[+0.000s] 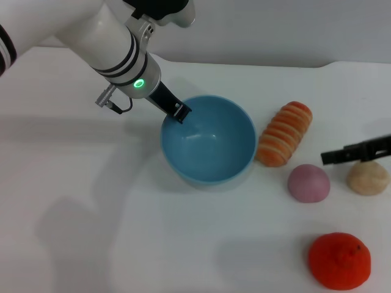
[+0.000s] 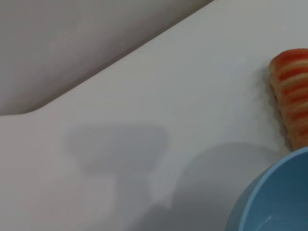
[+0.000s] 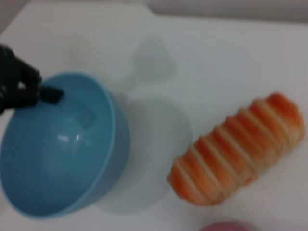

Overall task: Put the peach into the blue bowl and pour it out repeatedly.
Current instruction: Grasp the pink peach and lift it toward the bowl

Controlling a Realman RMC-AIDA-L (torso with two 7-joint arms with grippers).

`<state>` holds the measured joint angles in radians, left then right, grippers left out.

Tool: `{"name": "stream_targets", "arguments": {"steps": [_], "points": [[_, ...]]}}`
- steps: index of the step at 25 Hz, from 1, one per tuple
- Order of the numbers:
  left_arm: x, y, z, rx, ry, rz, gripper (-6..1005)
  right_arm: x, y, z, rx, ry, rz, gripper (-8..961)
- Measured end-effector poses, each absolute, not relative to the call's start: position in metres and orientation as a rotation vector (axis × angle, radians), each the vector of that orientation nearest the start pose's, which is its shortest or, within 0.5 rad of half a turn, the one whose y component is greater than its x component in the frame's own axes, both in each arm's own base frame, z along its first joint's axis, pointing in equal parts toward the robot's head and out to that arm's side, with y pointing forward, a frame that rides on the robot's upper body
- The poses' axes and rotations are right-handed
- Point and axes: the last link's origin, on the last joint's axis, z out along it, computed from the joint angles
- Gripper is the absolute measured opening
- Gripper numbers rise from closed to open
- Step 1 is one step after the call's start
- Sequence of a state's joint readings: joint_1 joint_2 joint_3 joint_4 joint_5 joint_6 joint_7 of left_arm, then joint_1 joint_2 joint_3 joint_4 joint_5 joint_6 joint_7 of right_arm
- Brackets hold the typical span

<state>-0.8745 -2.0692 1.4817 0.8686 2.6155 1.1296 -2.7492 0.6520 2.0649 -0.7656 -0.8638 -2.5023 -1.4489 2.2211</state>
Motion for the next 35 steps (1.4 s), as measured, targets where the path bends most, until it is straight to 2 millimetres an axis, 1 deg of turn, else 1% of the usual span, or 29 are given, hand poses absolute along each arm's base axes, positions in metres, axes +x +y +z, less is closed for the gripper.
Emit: {"name": "stream_targets", "arguments": {"steps": [3, 8, 11, 14, 16, 19, 30, 33, 35], "points": [[-0.168, 0.42, -0.053, -2.416, -0.966, 0.417, -1, 0.273, 0.367, 0.012, -2.484, 1.389, 0.013, 770], [-0.17, 0.421, -0.053, -2.405, -0.964, 0.4, -1, 0.283, 0.366, -0.009, -2.47, 1.41, -0.029, 764], [-0.172, 0.421, -0.053, -2.401, -0.967, 0.394, -1, 0.281, 0.366, -0.026, -2.5, 1.379, -0.097, 761], [-0.174, 0.42, -0.053, -2.398, -0.973, 0.393, 0, 0.279, 0.367, -0.035, -2.521, 1.345, -0.147, 758], [-0.175, 0.42, -0.053, -2.397, -0.976, 0.392, 0, 0.277, 0.367, -0.04, -2.536, 1.324, -0.18, 756], [-0.177, 0.419, -0.053, -2.395, -0.984, 0.392, -1, 0.276, 0.369, -0.041, -2.535, 1.307, -0.191, 753], [-0.178, 0.422, -0.054, -2.383, -0.994, 0.334, 0, 0.278, 0.376, -0.038, -2.493, 1.282, -0.16, 422], [-0.18, 0.421, -0.055, -2.381, -1.007, 0.314, 0, 0.275, 0.378, -0.036, -2.487, 1.283, -0.117, 220], [-0.181, 0.421, -0.055, -2.38, -1.01, 0.312, 0, 0.272, 0.38, -0.033, -2.486, 1.267, -0.097, 211]]}}
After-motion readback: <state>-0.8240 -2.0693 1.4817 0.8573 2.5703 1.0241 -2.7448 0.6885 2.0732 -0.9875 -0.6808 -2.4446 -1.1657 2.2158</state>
